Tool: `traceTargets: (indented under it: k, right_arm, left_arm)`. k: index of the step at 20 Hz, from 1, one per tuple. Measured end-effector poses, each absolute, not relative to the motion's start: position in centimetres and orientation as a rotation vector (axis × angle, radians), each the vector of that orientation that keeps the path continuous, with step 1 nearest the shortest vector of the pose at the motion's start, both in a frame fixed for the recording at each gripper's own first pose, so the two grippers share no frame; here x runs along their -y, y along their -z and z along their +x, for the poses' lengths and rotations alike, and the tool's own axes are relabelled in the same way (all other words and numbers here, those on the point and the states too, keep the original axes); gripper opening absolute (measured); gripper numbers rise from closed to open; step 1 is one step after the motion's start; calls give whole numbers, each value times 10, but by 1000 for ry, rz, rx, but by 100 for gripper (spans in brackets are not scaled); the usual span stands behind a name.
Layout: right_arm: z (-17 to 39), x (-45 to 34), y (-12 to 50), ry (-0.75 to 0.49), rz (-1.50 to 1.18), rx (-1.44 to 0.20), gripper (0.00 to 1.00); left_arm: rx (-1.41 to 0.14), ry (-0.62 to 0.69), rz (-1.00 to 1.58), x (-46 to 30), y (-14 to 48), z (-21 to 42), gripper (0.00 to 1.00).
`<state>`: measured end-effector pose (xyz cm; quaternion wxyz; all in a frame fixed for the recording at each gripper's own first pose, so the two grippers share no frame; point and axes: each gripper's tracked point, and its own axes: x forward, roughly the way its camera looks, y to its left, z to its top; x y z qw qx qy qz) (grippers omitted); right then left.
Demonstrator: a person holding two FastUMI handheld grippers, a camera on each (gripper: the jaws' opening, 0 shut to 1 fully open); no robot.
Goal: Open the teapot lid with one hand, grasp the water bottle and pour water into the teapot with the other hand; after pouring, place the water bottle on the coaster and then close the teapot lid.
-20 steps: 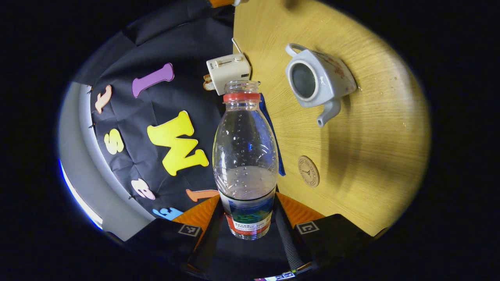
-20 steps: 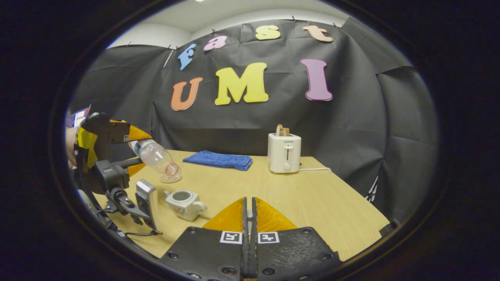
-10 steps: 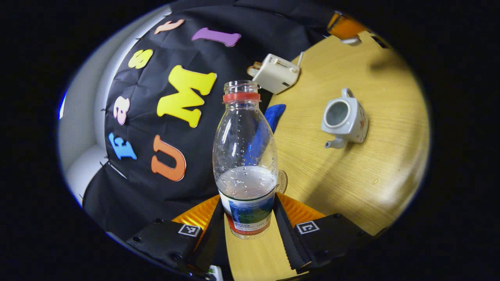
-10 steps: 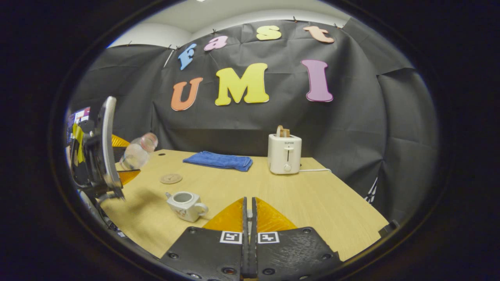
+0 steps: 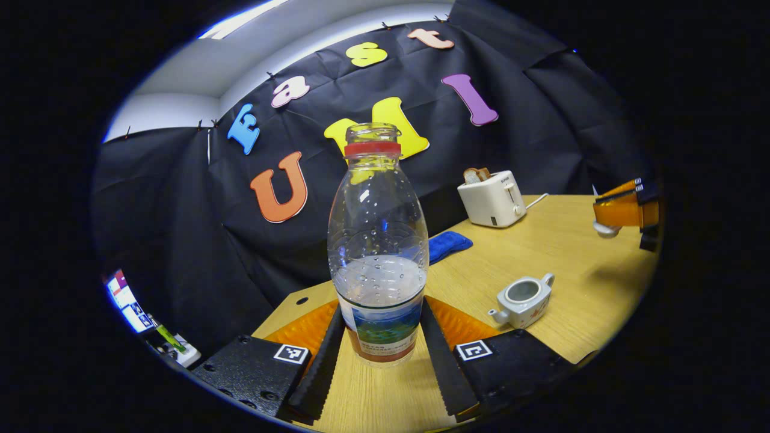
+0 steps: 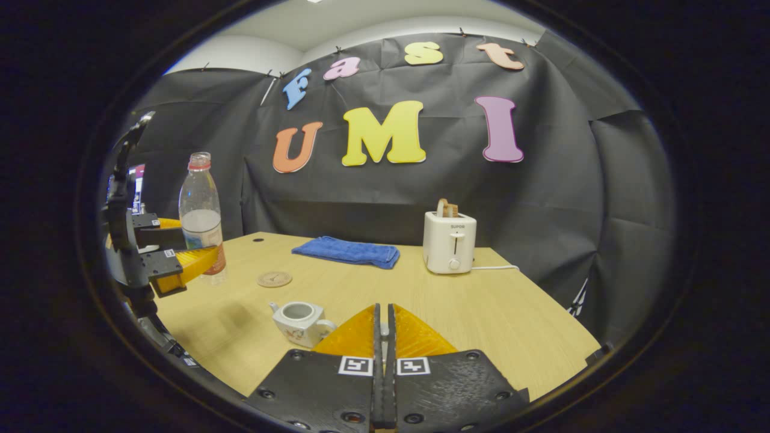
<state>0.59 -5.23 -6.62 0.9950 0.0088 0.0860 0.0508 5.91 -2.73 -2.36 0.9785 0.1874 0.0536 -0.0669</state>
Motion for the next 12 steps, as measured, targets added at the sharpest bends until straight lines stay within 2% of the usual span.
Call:
traceTargets:
  k: [7,12]
  right_arm:
    - [10,33,57,-130,6,-162,0]
    - [12,32,64,-126,-6,-178,0]
  left_arm:
    - [-73,116,137,16,-6,97,74]
    - [-91,125,50,7,1,141,74]
